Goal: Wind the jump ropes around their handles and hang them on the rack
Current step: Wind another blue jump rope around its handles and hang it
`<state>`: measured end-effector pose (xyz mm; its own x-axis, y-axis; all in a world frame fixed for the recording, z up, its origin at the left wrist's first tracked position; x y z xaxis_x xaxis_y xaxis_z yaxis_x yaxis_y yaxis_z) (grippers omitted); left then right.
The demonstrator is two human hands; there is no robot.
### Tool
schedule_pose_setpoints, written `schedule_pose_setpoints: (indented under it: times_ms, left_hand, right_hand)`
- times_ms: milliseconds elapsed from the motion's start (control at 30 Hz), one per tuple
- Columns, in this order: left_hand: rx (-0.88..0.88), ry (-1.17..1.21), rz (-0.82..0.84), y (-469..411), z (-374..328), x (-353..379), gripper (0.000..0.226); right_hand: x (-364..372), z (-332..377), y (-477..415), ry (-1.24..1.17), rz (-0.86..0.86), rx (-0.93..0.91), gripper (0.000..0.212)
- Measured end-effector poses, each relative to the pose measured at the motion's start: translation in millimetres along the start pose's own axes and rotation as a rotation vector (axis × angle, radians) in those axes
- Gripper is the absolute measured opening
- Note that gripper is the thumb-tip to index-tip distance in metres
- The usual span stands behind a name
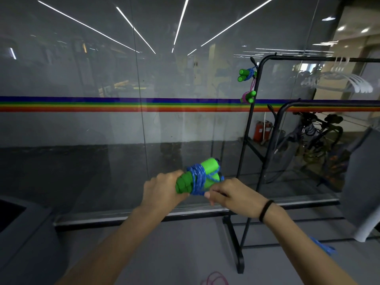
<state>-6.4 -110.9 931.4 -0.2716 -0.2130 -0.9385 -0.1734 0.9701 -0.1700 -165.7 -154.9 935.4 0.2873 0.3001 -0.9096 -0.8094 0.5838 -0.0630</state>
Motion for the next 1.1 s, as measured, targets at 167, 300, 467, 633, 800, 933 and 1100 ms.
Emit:
schedule_pose_setpoints:
  times_ms: [167, 300, 467, 633, 800, 933, 1100]
  left_hand:
    - [0.271, -0.157, 0.452, 7, -14, 19, 0.034]
    - [0.477, 0.093, 0.783, 20, -22, 30, 0.027]
    - [0.49, 0.614, 0.819, 31, -32, 18, 0.027]
    - [0.462, 1.095, 0.64, 30, -37, 10, 0.029]
    - [0.2, 1.329, 0.352, 18, -32, 5, 0.016]
    - [-0.008, 1.224, 0.135, 1, -9, 15, 0.019]
    - [-0.125, 0.483, 0.016, -6, 14, 17, 0.052]
  right_hand:
    - [-12, 4, 3, -0.036, 0.132, -0.109, 0.026]
    - [-26, 11, 4, -0.326, 0.195, -0.188, 0.005]
    - [-16, -8, -5, -0.68, 0.099, -0.166, 0.009]
    - [14, -40, 5, -0.817, -0.122, 0.163, 0.031]
    - [25, -28, -1, -0.9, -0.113, 0.092, 0.036]
    - [30, -29, 5, -0.774, -0.055, 0.104, 0.033]
    - [19, -20, 8, -0.231, -0.019, 0.113, 0.027]
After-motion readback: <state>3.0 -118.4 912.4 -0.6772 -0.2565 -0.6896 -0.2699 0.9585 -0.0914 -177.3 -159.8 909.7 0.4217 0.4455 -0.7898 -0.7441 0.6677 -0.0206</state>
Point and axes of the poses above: each hand's wrist, its own y-axis away from the middle knuckle, its own x-axis out of the palm, z = x × y, the point moved 5 cm from there along -y, towards the middle knuckle, and after that the axes turned 8 degrees about z, right-handed, at the moved point
